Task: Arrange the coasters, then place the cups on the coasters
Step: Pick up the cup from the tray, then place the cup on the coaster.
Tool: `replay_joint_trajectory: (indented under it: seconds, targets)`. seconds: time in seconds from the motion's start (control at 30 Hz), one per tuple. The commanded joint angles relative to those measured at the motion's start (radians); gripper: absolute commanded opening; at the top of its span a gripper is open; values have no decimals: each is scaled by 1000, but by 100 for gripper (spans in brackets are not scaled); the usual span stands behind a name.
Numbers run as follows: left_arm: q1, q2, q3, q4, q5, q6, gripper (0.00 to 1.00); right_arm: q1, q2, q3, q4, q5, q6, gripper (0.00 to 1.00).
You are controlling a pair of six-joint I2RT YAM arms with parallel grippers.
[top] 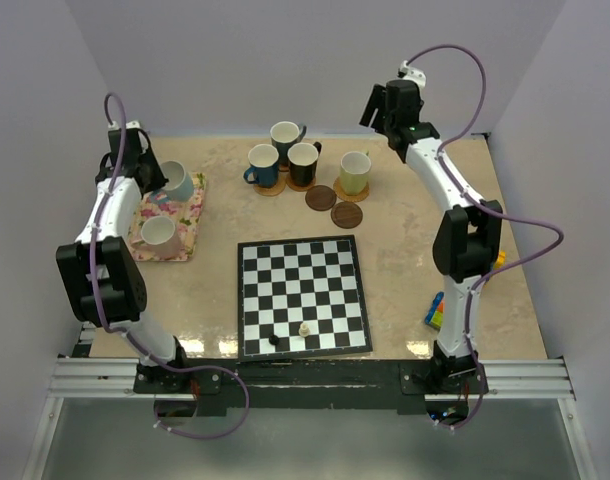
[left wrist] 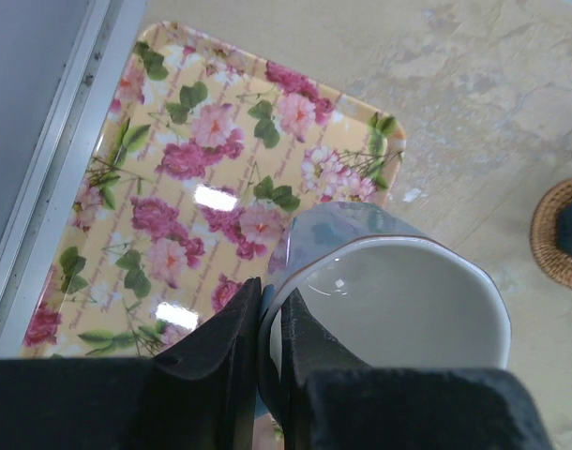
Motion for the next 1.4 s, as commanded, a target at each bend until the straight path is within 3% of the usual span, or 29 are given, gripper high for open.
replay_joint_trajectory:
  seconds: [0.0, 0.33, 0.7, 0.9, 1.37]
  targets:
    - [-16, -94, 81, 86, 7, -106, 0, 2, -99, -20, 43, 62, -31, 78]
    - [-235, -192, 2, 34, -131, -321, 0, 60, -191, -51, -4, 22, -28, 75]
    - [-453, -284, -68, -20, -274, -493, 0, 351, -164, 58, -123, -5, -128, 72]
    - [-528, -331, -121, -15, -320, -493, 0, 403, -187, -24, -55, -174, -178, 70]
    - [-591, -343, -172, 60, -233, -398, 0, 451, -387, -270, 38, -271, -128, 62]
